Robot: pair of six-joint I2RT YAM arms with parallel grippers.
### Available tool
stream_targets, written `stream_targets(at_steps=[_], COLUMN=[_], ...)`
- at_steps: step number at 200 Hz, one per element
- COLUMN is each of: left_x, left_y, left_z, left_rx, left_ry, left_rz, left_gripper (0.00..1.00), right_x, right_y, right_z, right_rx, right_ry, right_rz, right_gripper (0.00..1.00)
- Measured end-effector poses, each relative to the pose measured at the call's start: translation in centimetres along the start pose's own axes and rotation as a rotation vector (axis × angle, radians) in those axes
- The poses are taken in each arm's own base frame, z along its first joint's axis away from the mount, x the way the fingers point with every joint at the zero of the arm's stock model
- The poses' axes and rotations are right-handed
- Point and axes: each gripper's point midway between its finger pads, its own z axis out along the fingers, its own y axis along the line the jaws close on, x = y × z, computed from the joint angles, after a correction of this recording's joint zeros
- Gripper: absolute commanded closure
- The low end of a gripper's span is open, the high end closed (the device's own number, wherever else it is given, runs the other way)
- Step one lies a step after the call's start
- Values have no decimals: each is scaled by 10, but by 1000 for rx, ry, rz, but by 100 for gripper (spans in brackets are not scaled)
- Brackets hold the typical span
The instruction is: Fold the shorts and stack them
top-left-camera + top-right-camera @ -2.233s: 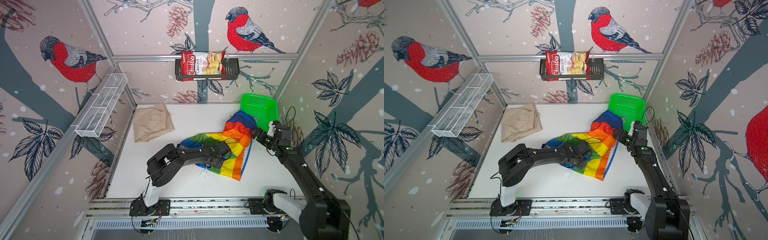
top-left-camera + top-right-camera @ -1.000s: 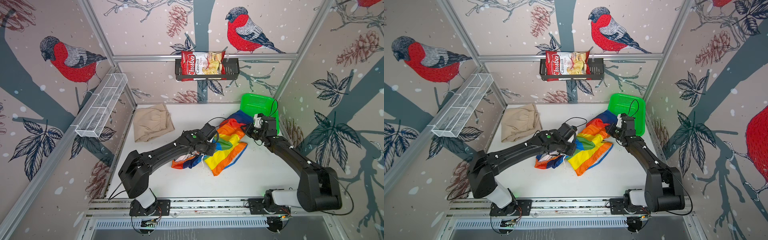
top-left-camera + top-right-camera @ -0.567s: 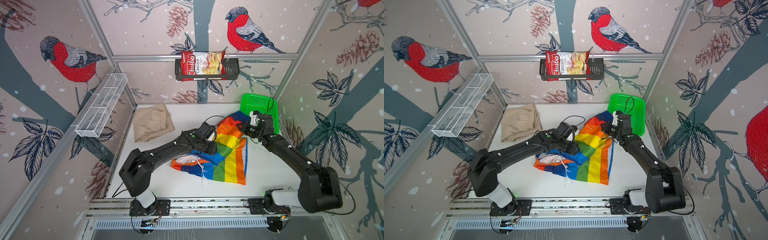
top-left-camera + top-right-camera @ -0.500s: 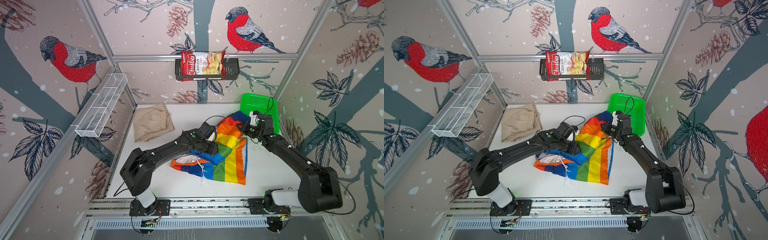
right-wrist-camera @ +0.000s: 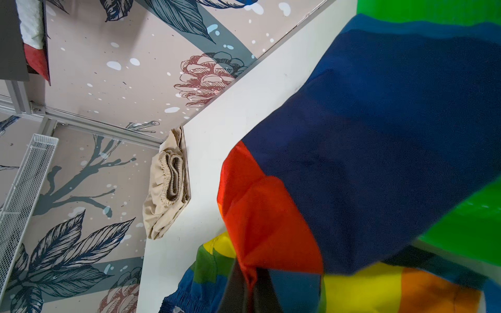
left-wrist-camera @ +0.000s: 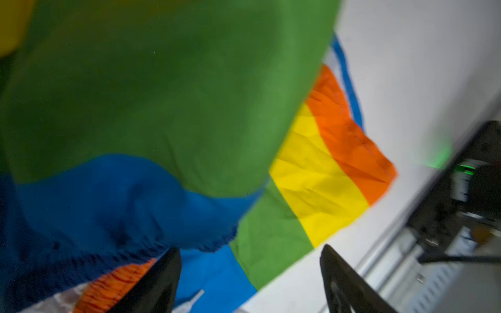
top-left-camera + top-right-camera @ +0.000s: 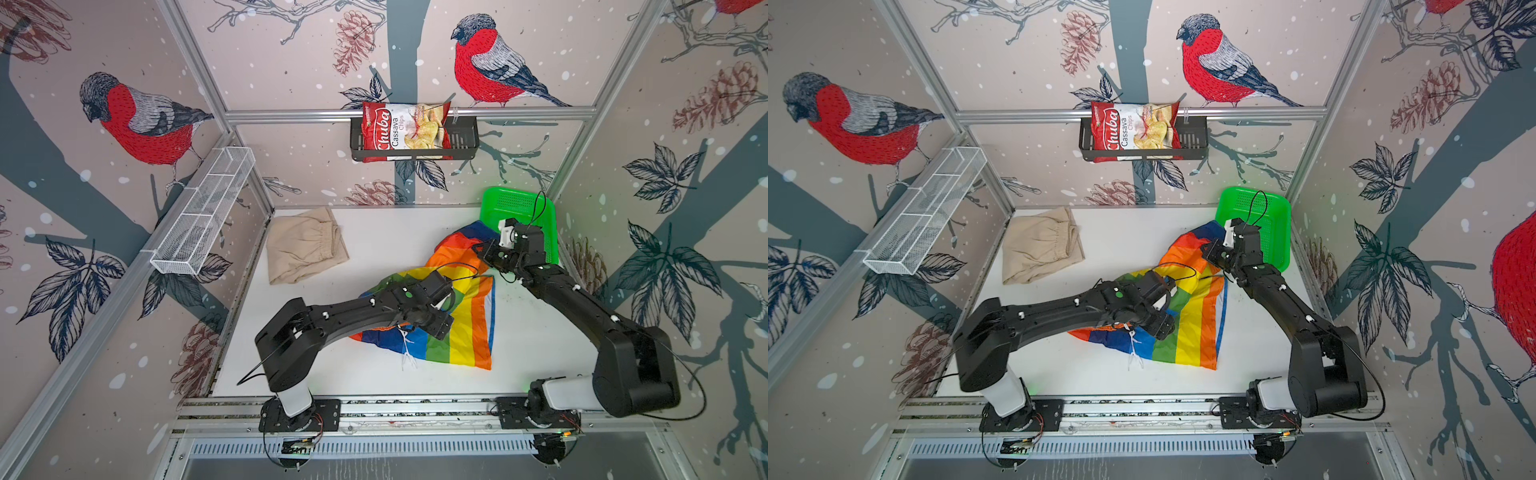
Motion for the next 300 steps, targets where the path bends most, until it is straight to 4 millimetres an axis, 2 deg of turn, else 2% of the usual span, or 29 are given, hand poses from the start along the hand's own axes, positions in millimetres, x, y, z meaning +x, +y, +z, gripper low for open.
stream_targets(at_steps=[24, 39, 52, 64, 85, 112, 137, 158, 174, 198, 222, 242, 258, 276, 289, 300], left_x=[1, 1, -1, -5, -11, -14, -26, -43, -59, -96, -139, -182, -218, -252, -259, -254], left_y=[11, 21, 30, 35, 42, 53, 66, 86, 109, 149, 188, 206, 212, 199, 183, 172], left_z=[20, 29, 29, 28, 27, 21, -3, -32, -58, -102, -151, -198, -249, -328, -375, -396], left_rx=[-119, -191, -239, -269, -316, -364, -383, -394, -415, -473, -498, -482, -466, -432, -395, -358], left_ry=[24, 21, 8, -15, -45, -75, -131, -200, -258, -360, -475, -585, -689, -862, -965, -1001], left_rz=[27, 36, 36, 34, 32, 12, -24, -86, -139, -214, -308, -328, -334, -310, -278, -252], left_gripper=[15, 24, 41, 65, 100, 100, 100, 100, 100, 100, 100, 100, 100, 100, 100, 100], right_x=[0, 0, 1, 0, -1, -4, -5, -6, -9, -19, -53, -100, -137, -159, -162, -161], right_y=[0, 0, 0, 0, -2, -5, -7, -9, -8, 14, 53, 93, 139, 188, 218, 234], right_z=[0, 0, 0, 0, -1, -3, -7, -8, -5, 3, 13, 12, -9, -50, -86, -116], right_rx=[-1, -3, -4, -5, -6, -7, -7, -5, 0, -17, -75, -122, -182, -236, -282, -326], right_ry=[0, 2, 3, 3, 3, 0, -8, -13, -8, -2, -39, -107, -192, -317, -403, -463], right_rz=[3, 3, 3, 4, 10, 18, 23, 25, 28, -6, -70, -111, -172, -255, -309, -340], right_gripper=[98, 98, 98, 98, 98, 98, 96, 96, 96, 95, 97, 98, 98, 97, 97, 97])
